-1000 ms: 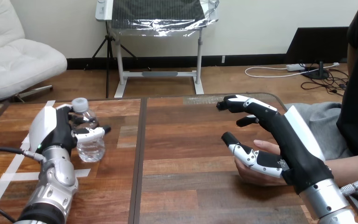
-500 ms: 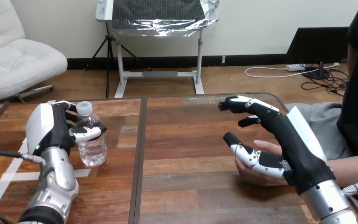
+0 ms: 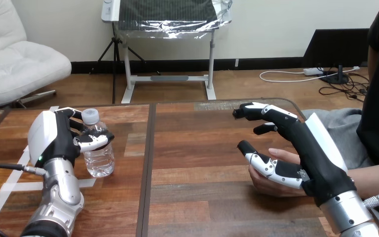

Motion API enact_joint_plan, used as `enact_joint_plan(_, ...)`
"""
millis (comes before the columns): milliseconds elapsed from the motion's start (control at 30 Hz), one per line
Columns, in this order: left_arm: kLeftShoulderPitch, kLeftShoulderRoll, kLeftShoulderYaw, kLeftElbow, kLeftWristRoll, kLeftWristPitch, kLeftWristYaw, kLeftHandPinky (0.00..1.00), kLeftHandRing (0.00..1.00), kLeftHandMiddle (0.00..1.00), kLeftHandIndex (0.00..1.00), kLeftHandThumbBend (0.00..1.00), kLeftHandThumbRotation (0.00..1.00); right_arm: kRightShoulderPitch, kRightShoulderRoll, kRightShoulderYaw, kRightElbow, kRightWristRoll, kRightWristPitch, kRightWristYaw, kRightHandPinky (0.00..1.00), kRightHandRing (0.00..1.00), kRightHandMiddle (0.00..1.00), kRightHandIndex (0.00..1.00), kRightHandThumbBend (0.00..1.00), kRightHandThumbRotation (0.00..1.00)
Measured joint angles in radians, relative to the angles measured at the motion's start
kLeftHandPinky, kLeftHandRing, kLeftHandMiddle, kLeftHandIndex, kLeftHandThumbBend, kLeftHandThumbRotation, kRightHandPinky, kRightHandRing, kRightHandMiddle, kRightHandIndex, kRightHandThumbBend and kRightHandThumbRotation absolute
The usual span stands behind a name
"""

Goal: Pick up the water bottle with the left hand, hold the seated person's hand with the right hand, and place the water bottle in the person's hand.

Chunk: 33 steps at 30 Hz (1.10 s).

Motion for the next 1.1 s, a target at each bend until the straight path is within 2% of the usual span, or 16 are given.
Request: enact_joint_plan(1100, 0.014, -0.02, 0.001, 0.0, -0.012, -0.046, 0.015, 0.45, 0.44, 0.47, 0.54, 0.6, 0.0, 0.0, 0.0, -0.001, 0.0, -0.004, -0.003, -0.003, 0.69, 0.78, 0.8, 0.71, 0.42, 0.0)
